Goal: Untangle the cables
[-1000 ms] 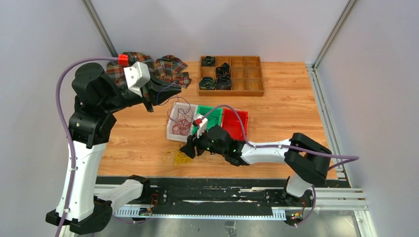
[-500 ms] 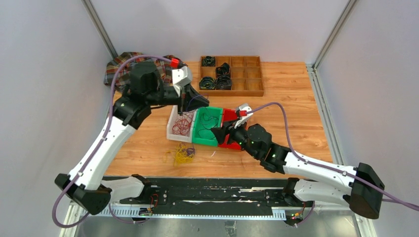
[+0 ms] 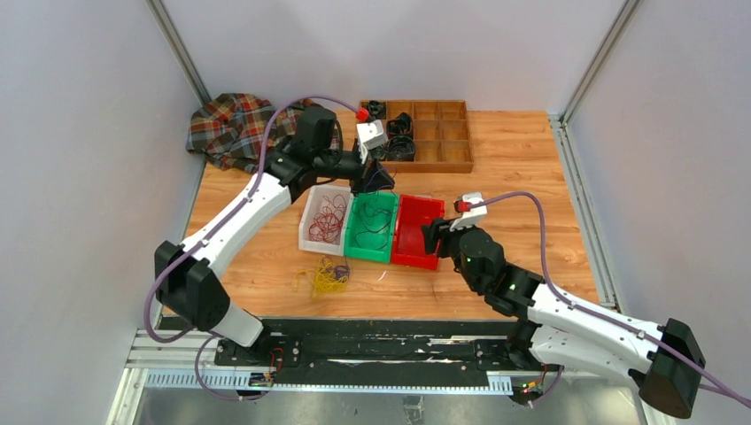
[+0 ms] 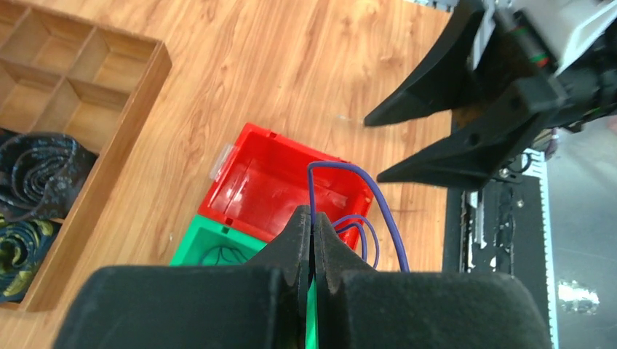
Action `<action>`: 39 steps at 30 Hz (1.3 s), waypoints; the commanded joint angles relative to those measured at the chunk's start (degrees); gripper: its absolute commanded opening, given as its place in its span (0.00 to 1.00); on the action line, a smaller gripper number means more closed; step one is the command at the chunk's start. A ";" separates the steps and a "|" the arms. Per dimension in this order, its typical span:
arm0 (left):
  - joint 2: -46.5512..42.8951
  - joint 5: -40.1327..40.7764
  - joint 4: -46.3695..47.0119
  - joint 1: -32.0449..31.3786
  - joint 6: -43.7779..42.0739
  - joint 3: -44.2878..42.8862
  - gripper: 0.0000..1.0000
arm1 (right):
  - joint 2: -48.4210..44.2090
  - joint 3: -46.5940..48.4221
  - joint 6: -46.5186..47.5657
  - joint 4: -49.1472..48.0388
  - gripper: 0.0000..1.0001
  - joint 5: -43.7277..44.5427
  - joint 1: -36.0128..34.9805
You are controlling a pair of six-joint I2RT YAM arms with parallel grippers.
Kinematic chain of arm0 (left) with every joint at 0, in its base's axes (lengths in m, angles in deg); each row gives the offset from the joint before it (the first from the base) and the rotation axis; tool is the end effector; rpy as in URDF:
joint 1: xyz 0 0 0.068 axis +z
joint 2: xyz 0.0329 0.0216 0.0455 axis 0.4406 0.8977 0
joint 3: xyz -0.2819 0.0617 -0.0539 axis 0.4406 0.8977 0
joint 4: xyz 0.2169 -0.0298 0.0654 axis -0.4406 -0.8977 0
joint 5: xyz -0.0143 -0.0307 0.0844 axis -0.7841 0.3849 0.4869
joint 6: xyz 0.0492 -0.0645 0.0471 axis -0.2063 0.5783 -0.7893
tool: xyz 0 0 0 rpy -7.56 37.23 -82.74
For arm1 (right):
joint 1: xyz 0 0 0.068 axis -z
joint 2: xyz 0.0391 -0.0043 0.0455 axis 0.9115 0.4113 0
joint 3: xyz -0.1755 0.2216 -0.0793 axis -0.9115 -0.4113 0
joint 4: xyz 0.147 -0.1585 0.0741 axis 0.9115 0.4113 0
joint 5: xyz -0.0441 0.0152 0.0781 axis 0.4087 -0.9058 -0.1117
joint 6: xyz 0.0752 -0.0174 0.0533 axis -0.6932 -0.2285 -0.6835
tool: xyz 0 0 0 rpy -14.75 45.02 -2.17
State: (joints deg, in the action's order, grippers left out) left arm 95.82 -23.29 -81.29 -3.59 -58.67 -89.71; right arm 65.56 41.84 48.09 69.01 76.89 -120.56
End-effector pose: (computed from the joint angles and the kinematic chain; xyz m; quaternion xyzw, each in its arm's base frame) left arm 0.2505 -0.2162 0.3826 0.4746 0.6499 -0.4225 0.4170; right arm 0.1484 0.1364 0.2923 -0.0657 0.7511 0.2158 0.6204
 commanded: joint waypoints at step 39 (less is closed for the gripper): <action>18.18 35.79 -11.17 -6.56 -33.57 3.78 0.26 | -6.02 1.68 -1.09 10.73 0.51 2.65 5.17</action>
State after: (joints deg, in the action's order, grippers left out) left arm 114.03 9.63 -91.04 -9.41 -91.26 -85.18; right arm 60.75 40.74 46.84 78.10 79.56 -116.39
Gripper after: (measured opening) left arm 0.154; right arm 0.517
